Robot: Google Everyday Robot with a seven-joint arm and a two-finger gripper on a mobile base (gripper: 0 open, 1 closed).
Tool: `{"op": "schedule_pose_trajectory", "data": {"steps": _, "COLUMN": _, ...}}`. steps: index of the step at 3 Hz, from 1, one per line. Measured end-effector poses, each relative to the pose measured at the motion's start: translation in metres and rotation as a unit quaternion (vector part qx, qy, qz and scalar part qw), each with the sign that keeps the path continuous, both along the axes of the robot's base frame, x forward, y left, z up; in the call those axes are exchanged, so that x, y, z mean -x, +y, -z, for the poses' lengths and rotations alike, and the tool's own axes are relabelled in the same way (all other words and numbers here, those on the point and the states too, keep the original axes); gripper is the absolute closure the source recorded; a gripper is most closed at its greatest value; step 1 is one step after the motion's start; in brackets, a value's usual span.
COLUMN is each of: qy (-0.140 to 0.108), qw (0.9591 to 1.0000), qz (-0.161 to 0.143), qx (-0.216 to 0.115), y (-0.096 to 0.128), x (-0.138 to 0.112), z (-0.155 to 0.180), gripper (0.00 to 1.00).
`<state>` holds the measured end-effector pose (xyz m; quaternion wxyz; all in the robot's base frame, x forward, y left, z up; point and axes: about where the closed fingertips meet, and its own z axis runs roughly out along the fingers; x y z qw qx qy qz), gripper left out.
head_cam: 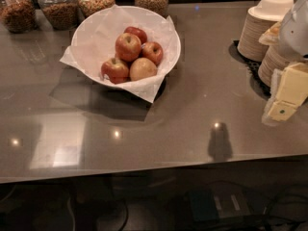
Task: Pick apple from white bowl
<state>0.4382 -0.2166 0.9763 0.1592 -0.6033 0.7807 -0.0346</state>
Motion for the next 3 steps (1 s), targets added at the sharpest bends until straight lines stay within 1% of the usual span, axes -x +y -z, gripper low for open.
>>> {"op": "schedule_pose_trajectory", "data": {"steps": 1, "qy": 0.0, "qw": 1.0, "qz": 0.0, "qx": 0.0, "y": 0.0, "x": 0.0, "z": 0.0, "gripper": 0.0}}
{"op": "schedule_pose_trajectory", "data": {"steps": 2, "qy": -0.02, "qw": 0.9996, "qz": 0.0, "qx": -0.02, "y": 0.009, "x": -0.013, "z": -0.004, "gripper": 0.0}}
{"op": "schedule_pose_trajectory", "data": {"steps": 3, "qy": -0.039, "qw": 0.9979, "qz": 0.003, "qx": -0.052, "y": 0.025, "x": -0.032, "z": -0.006, "gripper": 0.0}}
